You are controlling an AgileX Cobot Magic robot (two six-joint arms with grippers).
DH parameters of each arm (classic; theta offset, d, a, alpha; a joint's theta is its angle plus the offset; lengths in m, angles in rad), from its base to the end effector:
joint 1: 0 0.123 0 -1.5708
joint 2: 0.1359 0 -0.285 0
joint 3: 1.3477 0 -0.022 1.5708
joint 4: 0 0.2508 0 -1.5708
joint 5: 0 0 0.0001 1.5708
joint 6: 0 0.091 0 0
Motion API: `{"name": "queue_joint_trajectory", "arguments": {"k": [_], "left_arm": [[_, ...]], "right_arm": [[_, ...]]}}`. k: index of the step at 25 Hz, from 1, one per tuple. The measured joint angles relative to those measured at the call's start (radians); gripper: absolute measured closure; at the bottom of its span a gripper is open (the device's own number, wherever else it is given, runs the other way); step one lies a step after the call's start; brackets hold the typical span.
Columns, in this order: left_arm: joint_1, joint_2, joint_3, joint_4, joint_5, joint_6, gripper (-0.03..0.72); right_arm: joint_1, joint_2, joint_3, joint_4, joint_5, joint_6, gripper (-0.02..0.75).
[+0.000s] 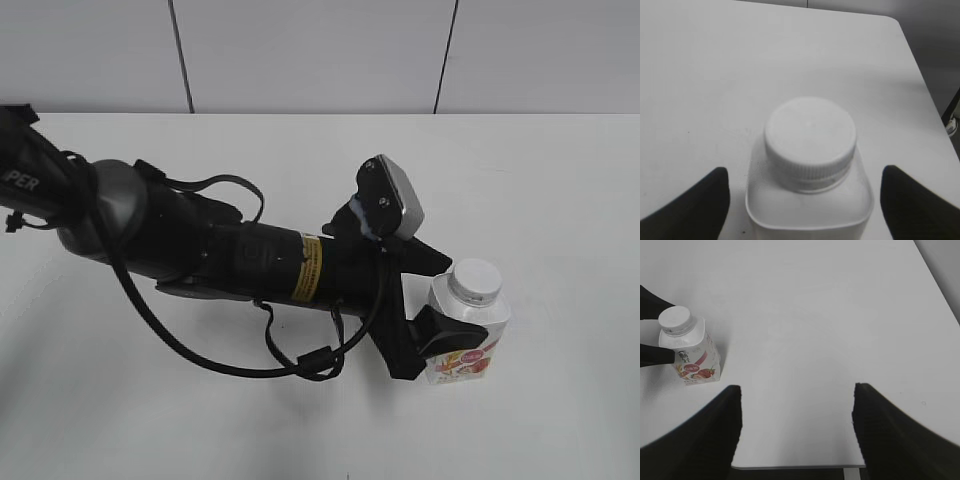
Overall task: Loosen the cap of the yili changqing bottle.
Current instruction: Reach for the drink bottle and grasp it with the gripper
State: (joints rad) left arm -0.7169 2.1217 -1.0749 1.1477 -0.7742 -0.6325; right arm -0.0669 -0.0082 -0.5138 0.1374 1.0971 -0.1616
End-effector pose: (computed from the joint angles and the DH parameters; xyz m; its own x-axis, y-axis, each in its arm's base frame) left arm 0.2645 -0.3074 0.1122 -0.0490 0.4183 -0.9070 0.9965 0.0820 -0.0161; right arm -0.0089 0.0117 0.2787 -0.4580 -0.0672 -0.8864 -0.0868 0.9958 -0.0307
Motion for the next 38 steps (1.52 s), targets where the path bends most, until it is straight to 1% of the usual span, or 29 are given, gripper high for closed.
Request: {"name": "queue_joint_trajectory", "arguments": {"k": [4, 7, 11, 15, 21, 26, 28, 38], "left_arm": [[-0.001, 0.0, -0.009, 0.001, -0.001, -0.001, 0.123], [-0.001, 0.0, -0.009, 0.023, -0.003, -0.002, 0.127], [-0.001, 0.0, -0.01, 0.093, -0.002, -0.002, 0.174], [-0.001, 0.0, -0.011, 0.121, 0.0, -0.002, 0.211], [-0.001, 0.0, -0.011, 0.113, 0.001, -0.002, 0.224], [-0.001, 0.006, -0.011, 0.042, 0.005, -0.003, 0.231], [-0.001, 0.007, -0.011, 0.033, 0.005, -0.003, 0.234], [-0.001, 0.007, -0.011, 0.047, 0.005, -0.003, 0.239]], "right_arm": [[0.0, 0.0, 0.0, 0.0, 0.0, 0.0, 0.192], [0.0, 0.0, 0.0, 0.0, 0.0, 0.0, 0.192], [0.0, 0.0, 0.0, 0.0, 0.0, 0.0, 0.192], [0.0, 0.0, 0.0, 0.0, 0.0, 0.0, 0.192], [0.0, 0.0, 0.0, 0.0, 0.0, 0.0, 0.192], [0.0, 0.0, 0.0, 0.0, 0.0, 0.0, 0.192], [0.0, 0.0, 0.0, 0.0, 0.0, 0.0, 0.192], [0.0, 0.0, 0.0, 0.022, 0.0, 0.0, 0.192]]}}
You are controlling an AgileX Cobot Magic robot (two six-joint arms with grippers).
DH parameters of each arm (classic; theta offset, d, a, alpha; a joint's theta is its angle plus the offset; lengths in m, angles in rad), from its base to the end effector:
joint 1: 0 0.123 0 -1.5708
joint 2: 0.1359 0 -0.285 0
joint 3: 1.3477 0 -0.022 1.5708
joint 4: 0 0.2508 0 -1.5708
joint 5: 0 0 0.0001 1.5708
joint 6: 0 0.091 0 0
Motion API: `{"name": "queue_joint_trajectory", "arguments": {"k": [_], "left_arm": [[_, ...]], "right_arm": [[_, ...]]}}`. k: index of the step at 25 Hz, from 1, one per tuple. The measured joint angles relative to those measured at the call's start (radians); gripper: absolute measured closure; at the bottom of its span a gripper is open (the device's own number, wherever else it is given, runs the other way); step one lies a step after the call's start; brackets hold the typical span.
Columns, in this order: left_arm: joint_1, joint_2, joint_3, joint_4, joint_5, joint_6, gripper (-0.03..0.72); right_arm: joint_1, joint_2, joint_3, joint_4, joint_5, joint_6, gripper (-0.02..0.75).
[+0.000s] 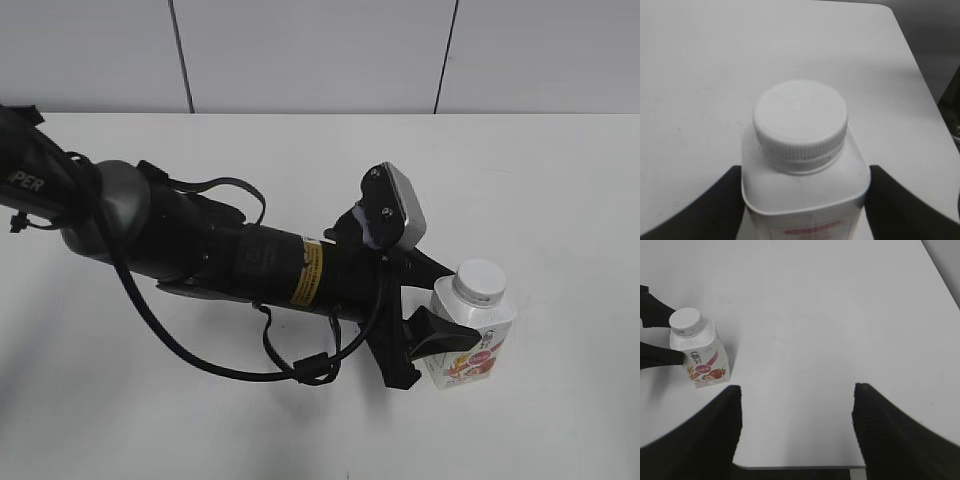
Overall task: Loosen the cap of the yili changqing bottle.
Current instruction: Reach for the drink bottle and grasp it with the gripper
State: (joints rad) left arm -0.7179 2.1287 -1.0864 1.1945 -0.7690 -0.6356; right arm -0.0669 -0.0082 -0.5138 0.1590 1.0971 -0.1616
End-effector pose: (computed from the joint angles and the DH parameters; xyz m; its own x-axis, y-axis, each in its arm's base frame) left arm 0.2640 -0.3086 0.1100 -0.0165 0.4388 -0.8984 0.9989 0.0470 0.0047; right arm -0.0090 0.0135 0.2789 -0.4562 -0.0572 -0.8880 -0.0991 0.9950 -0.0132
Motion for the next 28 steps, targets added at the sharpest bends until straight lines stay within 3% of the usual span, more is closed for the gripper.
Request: {"name": "queue_joint_trajectory", "arguments": {"k": [5, 22, 28], "left_arm": [[0.0, 0.0, 0.0, 0.03, -0.003, 0.0, 0.243], [0.001, 0.0, -0.002, 0.044, -0.006, 0.0, 0.246], [0.002, 0.0, -0.002, 0.046, -0.007, 0.0, 0.246]], "right_arm": [[0.0, 0.083, -0.01, 0.005, 0.0, 0.0, 0.192], [0.0, 0.773, -0.256, 0.037, 0.051, 0.0, 0.196], [0.0, 0.982, -0.347, 0.037, 0.112, -0.009, 0.335]]}}
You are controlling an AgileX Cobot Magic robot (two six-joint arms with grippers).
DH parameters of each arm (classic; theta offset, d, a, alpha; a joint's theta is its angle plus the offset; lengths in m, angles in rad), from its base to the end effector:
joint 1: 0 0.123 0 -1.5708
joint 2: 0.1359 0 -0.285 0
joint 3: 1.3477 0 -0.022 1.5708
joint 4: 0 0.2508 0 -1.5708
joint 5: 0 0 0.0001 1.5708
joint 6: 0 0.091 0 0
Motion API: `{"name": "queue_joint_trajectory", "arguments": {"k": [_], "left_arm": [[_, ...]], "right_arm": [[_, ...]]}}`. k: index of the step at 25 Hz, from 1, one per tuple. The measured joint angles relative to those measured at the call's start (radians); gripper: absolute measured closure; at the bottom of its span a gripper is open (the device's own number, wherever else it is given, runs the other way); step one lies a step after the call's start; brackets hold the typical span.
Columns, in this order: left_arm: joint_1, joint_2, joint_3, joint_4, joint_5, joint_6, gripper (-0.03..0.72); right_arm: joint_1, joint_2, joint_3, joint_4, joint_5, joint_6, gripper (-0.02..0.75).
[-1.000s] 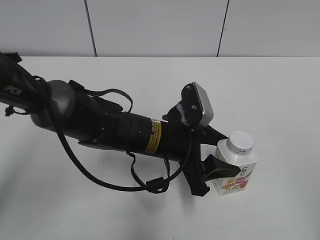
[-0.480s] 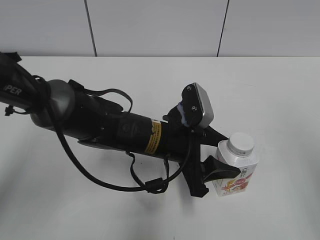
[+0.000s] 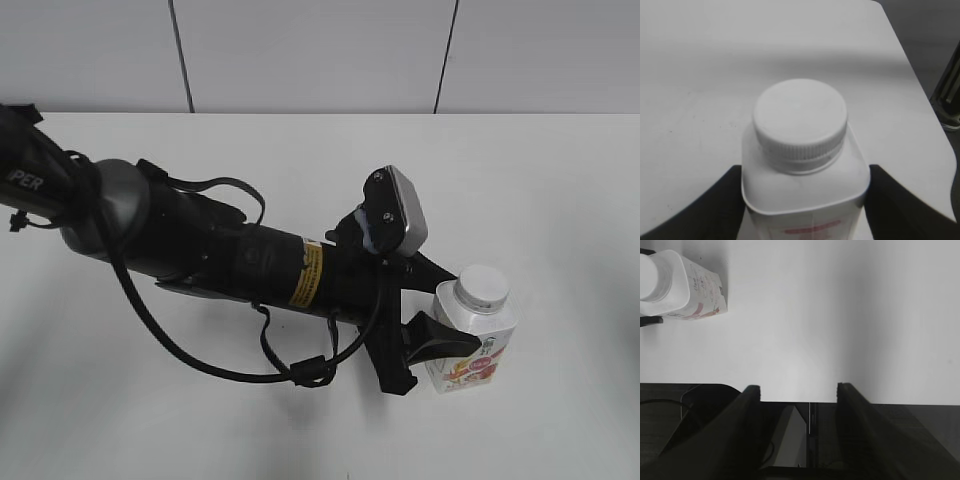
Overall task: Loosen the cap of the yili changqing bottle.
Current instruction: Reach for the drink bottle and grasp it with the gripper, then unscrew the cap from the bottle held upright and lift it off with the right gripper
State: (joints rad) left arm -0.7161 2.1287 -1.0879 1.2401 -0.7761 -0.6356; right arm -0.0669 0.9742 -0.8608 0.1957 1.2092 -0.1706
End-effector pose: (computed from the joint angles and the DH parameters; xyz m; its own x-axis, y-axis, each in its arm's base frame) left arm 0.2621 -0.3079 0.1093 0.0160 0.4506 -0.8926 0.9997 0.0076 0.0217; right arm 0.1552 0.0062 0.3094 -0.9358 -0.0363 -0.3507 -0.0895 0.9865 0.1368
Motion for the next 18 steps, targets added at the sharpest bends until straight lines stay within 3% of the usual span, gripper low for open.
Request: {"name": "queue_joint_trajectory", "arguments": {"k": [12, 18], "left_arm": [[0.0, 0.0, 0.0, 0.0, 0.0, 0.0, 0.246], [0.0, 0.0, -0.001, 0.0, 0.0, 0.0, 0.246]], "right_arm": [[0.007, 0.192, -0.104, 0.043, 0.003, -0.005, 0.372], [0.157, 0.263, -0.135, 0.045, 0.006, -0.002, 0.372]]}}
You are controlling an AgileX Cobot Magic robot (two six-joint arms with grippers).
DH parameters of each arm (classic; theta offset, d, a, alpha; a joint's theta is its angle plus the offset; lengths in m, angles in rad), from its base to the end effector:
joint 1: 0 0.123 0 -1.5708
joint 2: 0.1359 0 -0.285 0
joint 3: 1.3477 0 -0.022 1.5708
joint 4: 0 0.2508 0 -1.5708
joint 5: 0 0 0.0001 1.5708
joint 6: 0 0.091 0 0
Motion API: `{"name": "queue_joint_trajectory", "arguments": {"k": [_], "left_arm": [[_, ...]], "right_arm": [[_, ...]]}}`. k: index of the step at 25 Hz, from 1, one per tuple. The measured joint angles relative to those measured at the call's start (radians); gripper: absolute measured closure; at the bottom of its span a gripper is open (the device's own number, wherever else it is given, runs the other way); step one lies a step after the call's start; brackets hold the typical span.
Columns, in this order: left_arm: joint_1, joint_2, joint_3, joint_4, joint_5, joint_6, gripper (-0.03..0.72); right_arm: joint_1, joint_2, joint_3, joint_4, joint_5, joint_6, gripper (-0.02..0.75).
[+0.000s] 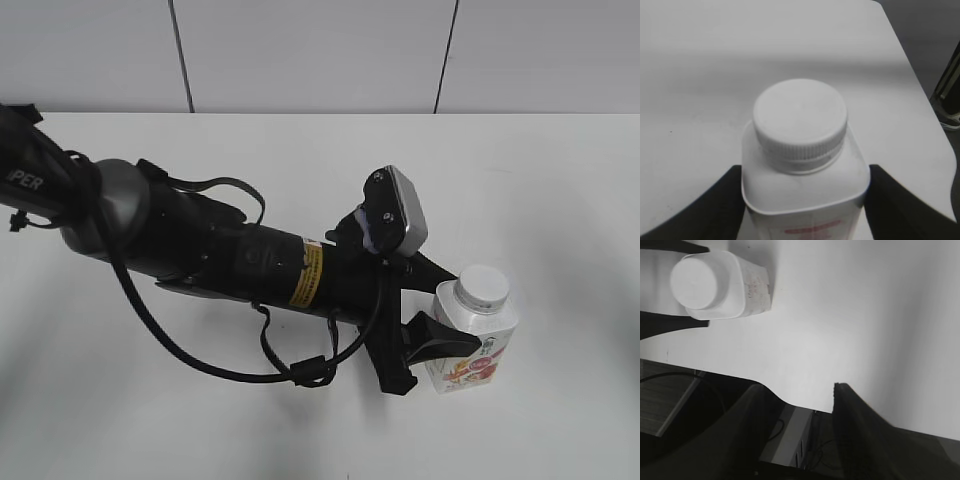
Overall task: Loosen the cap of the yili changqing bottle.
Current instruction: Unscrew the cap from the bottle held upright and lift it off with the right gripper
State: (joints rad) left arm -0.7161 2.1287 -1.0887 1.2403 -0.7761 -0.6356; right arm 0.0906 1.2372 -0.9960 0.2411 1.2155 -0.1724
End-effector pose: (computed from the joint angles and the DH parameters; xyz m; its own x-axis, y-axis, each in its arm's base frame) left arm 0.2622 -0.3080 0.1094 0.0167 0.4502 -0.8928 0.9997 0.0074 0.0224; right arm 0.2110 0.0396 0.2990 -0.9584 -0.1722 -0.2277 -0.2190 0.9550 0.1998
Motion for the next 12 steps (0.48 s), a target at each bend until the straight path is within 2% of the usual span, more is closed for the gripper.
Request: {"name": "queue_joint_trajectory", "arguments": {"k": [6, 12], "left_arm": [[0.0, 0.0, 0.0, 0.0, 0.0, 0.0, 0.246], [0.0, 0.0, 0.0, 0.001, 0.001, 0.0, 0.246]], "right_arm": [[0.175, 0.109, -0.1, -0.033, 0.001, 0.065, 0.372], [0.291, 0.229, -0.186, -0.044, 0.001, 0.141, 0.372]]}}
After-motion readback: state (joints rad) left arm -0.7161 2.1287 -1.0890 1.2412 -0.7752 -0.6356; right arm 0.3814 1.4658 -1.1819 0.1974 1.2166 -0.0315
